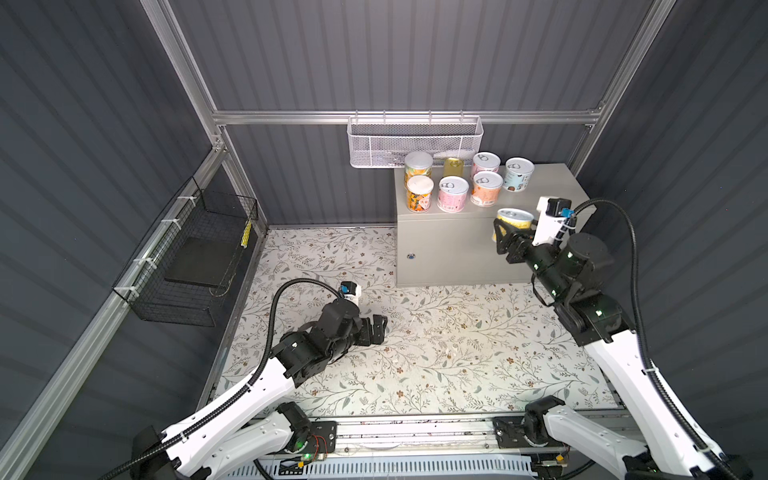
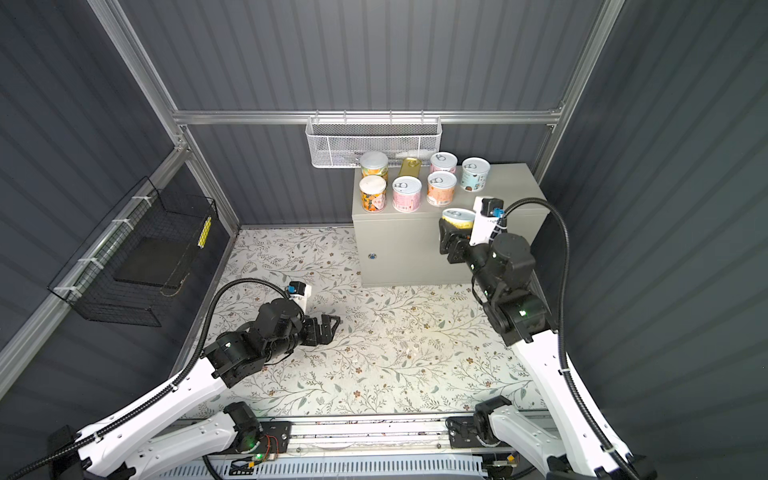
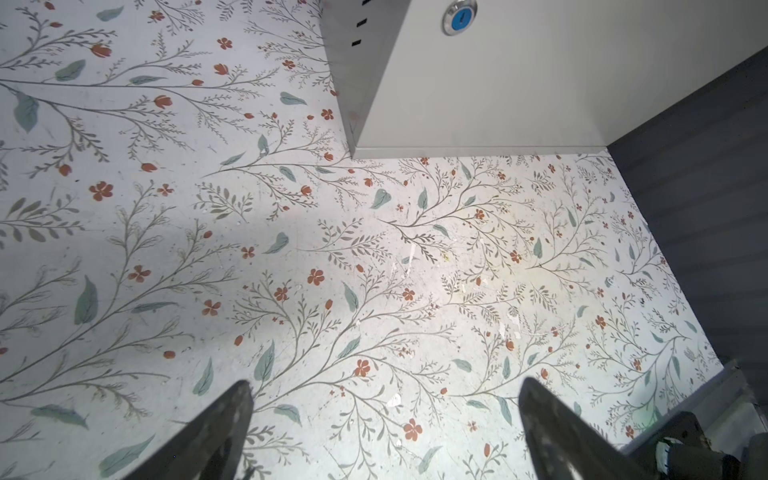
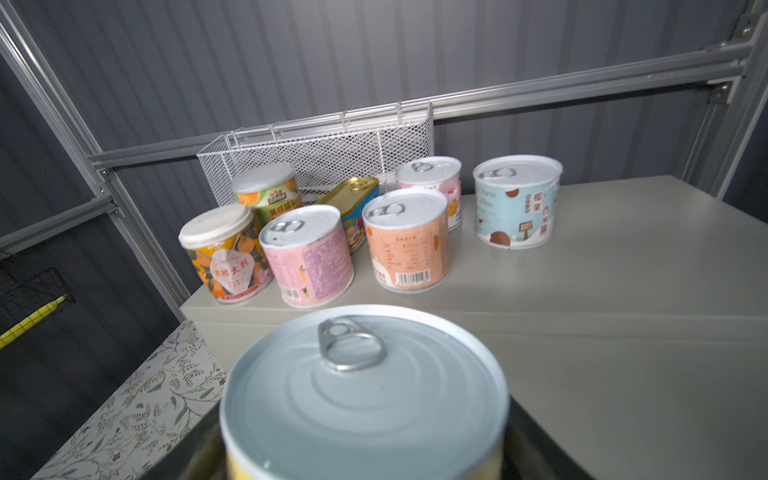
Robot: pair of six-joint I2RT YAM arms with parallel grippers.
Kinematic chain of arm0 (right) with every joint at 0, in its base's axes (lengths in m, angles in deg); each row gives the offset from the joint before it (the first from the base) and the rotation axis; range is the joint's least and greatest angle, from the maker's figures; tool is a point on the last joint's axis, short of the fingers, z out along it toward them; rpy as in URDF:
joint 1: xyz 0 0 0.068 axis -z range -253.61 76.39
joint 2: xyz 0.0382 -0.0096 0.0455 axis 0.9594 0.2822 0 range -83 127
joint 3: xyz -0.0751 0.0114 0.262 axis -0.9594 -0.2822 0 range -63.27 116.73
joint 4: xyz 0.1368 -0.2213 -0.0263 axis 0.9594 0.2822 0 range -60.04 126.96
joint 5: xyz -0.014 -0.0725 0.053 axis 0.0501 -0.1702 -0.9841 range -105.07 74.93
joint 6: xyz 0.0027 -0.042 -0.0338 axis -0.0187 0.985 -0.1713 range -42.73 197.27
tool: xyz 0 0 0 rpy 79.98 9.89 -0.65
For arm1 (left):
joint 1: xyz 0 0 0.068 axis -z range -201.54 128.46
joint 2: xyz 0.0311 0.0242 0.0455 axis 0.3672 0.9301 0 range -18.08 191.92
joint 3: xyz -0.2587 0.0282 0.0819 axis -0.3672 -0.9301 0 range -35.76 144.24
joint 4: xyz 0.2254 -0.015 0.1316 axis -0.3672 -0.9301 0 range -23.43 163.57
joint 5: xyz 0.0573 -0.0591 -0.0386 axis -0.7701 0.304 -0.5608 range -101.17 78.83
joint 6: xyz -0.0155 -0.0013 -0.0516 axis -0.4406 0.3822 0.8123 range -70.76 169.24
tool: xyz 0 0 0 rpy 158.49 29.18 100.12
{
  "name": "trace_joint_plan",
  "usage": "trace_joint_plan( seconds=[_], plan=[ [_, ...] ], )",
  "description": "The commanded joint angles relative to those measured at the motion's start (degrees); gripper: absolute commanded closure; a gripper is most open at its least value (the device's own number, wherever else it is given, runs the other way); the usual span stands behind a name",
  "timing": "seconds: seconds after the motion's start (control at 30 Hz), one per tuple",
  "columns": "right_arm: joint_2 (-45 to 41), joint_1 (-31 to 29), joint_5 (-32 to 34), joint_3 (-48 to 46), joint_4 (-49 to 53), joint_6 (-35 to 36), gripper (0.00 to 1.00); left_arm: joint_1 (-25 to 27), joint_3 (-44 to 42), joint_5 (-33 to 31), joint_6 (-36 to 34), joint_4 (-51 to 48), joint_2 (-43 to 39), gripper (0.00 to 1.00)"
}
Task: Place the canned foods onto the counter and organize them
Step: 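Carry the yellow can with the right gripper up onto the cabinet top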
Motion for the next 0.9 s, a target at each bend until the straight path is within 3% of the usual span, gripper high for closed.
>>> trace_joint_plan(
  seconds=[0.0, 0.47, 0.87],
  plan=[
    [3.8, 4.6, -6.6, 6.8, -4.7, -2.2, 0.36, -0.4, -1.3, -3.2, 1.4, 2.1, -1.6, 0.0],
    [22.2, 15.5, -8.6, 23.8, -6.8, -2.5, 0.36, -0.5, 1.8, -6.3, -3.8, 1.2, 0.9, 0.0],
    [28.1, 17.0, -11.1, 22.7, -10.7, -4.0, 0.36, -0.4, 1.8, -7.4, -5.4, 4.3, 4.7, 0.0]
  ],
)
